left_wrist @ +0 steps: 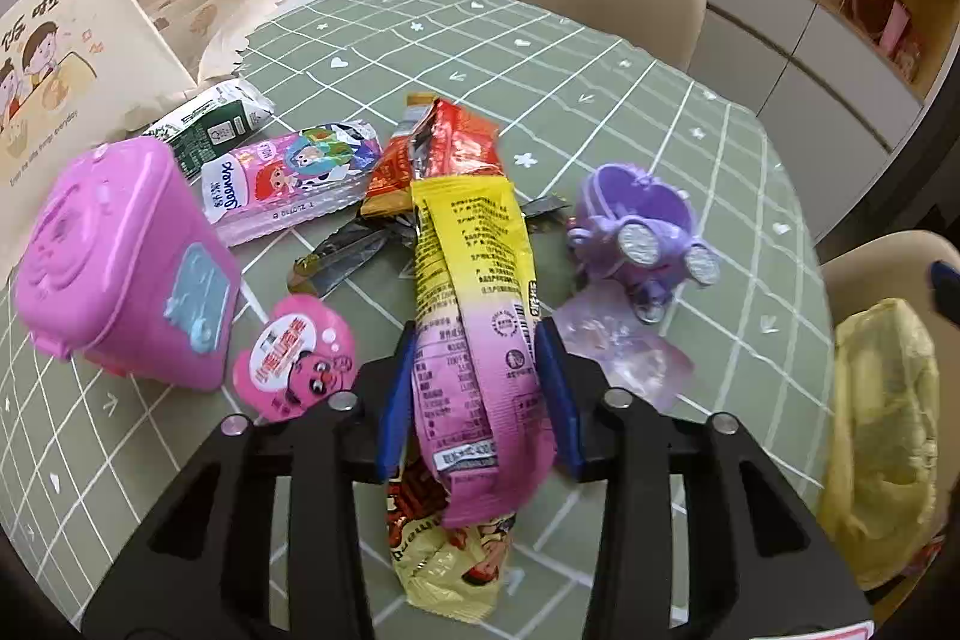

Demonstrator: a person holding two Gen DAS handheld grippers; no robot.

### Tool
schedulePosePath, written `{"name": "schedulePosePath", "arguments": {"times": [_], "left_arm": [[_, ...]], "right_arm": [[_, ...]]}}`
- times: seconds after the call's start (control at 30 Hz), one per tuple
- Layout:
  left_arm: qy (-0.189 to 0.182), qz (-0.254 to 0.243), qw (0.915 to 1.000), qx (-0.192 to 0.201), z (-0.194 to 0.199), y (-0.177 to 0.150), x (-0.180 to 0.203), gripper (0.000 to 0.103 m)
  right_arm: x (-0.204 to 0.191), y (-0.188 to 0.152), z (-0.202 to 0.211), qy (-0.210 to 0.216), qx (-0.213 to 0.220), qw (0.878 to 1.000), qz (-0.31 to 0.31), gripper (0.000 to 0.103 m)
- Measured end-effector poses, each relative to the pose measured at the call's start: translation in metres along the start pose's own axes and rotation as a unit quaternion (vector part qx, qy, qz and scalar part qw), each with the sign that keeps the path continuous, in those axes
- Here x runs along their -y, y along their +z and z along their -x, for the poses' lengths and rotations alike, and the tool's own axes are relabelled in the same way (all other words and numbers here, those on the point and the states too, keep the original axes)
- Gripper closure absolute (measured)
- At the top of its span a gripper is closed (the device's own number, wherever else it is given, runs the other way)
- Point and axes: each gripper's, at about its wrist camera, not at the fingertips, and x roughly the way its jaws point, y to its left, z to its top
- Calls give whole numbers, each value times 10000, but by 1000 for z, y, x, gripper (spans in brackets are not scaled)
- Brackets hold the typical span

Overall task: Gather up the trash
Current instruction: 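Move the left tool to the pink-yellow candy stick and grasp it, then lift the candy stick with the left tool while the right tool grasps a gold wrapper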

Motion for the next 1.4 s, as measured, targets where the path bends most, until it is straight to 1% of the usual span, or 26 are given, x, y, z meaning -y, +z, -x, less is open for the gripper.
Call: {"name": "schedulePosePath", "arguments": {"times": [0.13, 0.23, 0.33, 0.4, 0.5, 0.57, 0.6, 0.7, 0.83, 0.9, 0.97, 1.13, 1.23, 1.27, 1.3, 1.37, 1.4], "left_arm": [[-264, 146, 9995, 52, 26, -10, -6, 74], [-413, 330, 9985, 109, 51, -22, -20, 75], [-407, 537, 9975, 195, 71, -33, -37, 75], [-367, 709, 9965, 237, 83, -43, -53, 75], [-250, 907, 9953, 221, 95, -59, -74, 75], [-206, 1013, 9944, 200, 103, -70, -88, 75], [-147, 1072, 9939, 191, 108, -79, -96, 75], [6, 1250, 9920, 175, 119, -95, -117, 75], [255, 1444, 9890, 167, 136, -115, -140, 74], [390, 1422, 9889, 189, 145, -124, -147, 74], [447, 1390, 9891, 196, 151, -130, -149, 73], [409, 1379, 9895, 175, 158, -141, -157, 73], [333, 1389, 9897, 110, 155, -144, -160, 73], [315, 1376, 9899, 84, 154, -145, -161, 73], [293, 1352, 9904, 58, 152, -146, -161, 73], [240, 1312, 9911, 22, 150, -147, -163, 73], [217, 1279, 9915, 16, 150, -145, -164, 73]], "right_arm": [[-9, 2, -12, 173, 0, 9998, -49, 52], [-24, 4, -20, 338, 26, 9994, -3, 52], [-45, 3, -27, 516, 88, 9986, 102, 52], [-59, 2, -33, 686, 49, 9975, 164, 52], [-83, -3, -45, 1046, -199, 9939, 282, 52], [-102, -8, -58, 1423, -546, 9875, 403, 52], [-114, -11, -64, 1519, -636, 9849, 531, 52], [-143, -19, -75, 1394, -618, 9840, 919, 52], [-172, -24, -99, 1515, -786, 9817, 846, 52], [-187, -26, -112, 1425, -856, 9824, 848, 52], [-198, -29, -122, 1353, -918, 9830, 833, 52], [-211, -33, -140, 1216, -1013, 9845, 753, 52], [-215, -32, -149, 1125, -1025, 9854, 765, 53], [-216, -31, -151, 1075, -997, 9860, 791, 55], [-218, -30, -153, 1048, -1015, 9860, 808, 62], [-218, -29, -152, 1087, -1056, 9854, 773, 69], [-219, -29, -148, 1097, -1038, 9854, 781, 76]]}}
